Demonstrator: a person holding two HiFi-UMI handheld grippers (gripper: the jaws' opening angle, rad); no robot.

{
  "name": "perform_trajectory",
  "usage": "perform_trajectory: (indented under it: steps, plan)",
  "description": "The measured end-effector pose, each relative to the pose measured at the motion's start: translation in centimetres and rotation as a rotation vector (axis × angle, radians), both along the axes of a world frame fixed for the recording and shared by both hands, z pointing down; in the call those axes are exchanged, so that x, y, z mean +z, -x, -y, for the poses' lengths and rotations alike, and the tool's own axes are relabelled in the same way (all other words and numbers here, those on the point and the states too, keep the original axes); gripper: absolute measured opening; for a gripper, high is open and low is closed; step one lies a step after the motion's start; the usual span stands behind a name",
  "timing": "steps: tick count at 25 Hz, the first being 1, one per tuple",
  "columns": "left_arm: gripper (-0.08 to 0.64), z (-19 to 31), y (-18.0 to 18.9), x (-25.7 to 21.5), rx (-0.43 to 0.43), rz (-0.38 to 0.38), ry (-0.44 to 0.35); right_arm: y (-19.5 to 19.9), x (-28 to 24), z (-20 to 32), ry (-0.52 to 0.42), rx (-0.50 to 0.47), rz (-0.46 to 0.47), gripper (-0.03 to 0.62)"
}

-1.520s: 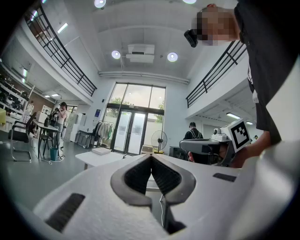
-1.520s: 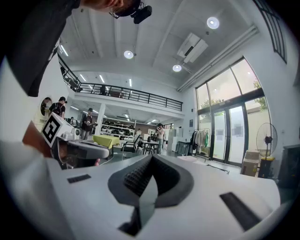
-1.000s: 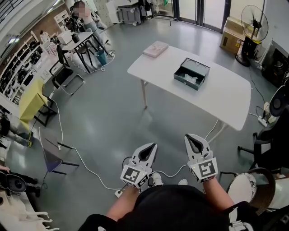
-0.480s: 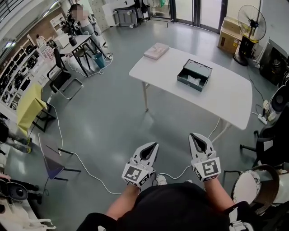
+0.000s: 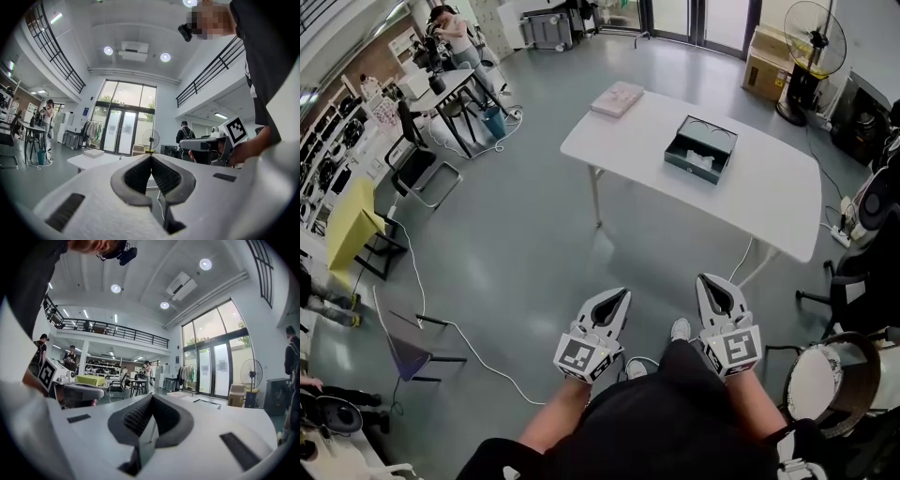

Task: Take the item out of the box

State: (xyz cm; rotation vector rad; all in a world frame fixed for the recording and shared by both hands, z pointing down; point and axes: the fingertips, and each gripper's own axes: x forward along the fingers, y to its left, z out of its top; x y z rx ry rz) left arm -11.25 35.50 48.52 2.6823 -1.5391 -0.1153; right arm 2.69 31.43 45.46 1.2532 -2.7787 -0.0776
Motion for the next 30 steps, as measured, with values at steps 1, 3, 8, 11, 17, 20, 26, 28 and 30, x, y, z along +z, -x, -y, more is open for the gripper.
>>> perform_trajectory:
  steps: [1, 3, 8, 11, 17, 20, 26, 28, 30]
  plan:
    - [0.012, 0.5, 0.0, 0.1, 0.003, 0.000, 0.004, -0.1, 0.1, 0.6, 0.003, 0.005, -0.001, 0.005]
    - [0.012, 1.7, -0.1, 0.5, 0.011, 0.002, 0.015, -0.5, 0.3, 2.1, 0.010, 0.018, 0.000, 0.006]
    - [0.012, 6.6, 0.1, 1.1, 0.004, 0.010, 0.028, -1.2, 0.5, 7.5, 0.004, 0.031, 0.015, 0.006]
    - [0.012, 10.2, -0.5, 1.4, 0.009, 0.018, 0.032, -1.9, 0.8, 11.3, 0.006, 0.036, 0.017, 0.005]
    - [0.012, 17.7, -2.3, 1.3, 0.020, 0.031, 0.059, -2.5, 1.0, 18.9, 0.026, 0.001, 0.004, 0.006]
    - [0.012, 20.9, -3.6, 1.4, 0.019, 0.032, 0.070, -3.2, 0.8, 22.0, 0.030, -0.025, 0.003, 0.005]
    - [0.012, 27.3, -5.1, 1.5, 0.010, 0.053, 0.081, -4.3, 1.0, 27.2, 0.027, -0.076, 0.044, 0.006]
    - [0.012, 29.3, -5.5, 1.7, 0.008, 0.057, 0.084, -4.6, 1.2, 28.9, 0.029, -0.088, 0.040, 0.005]
    - [0.012, 31.1, -6.2, 1.5, 0.009, 0.062, 0.076, -5.0, 1.5, 30.3, 0.035, -0.099, 0.017, 0.005]
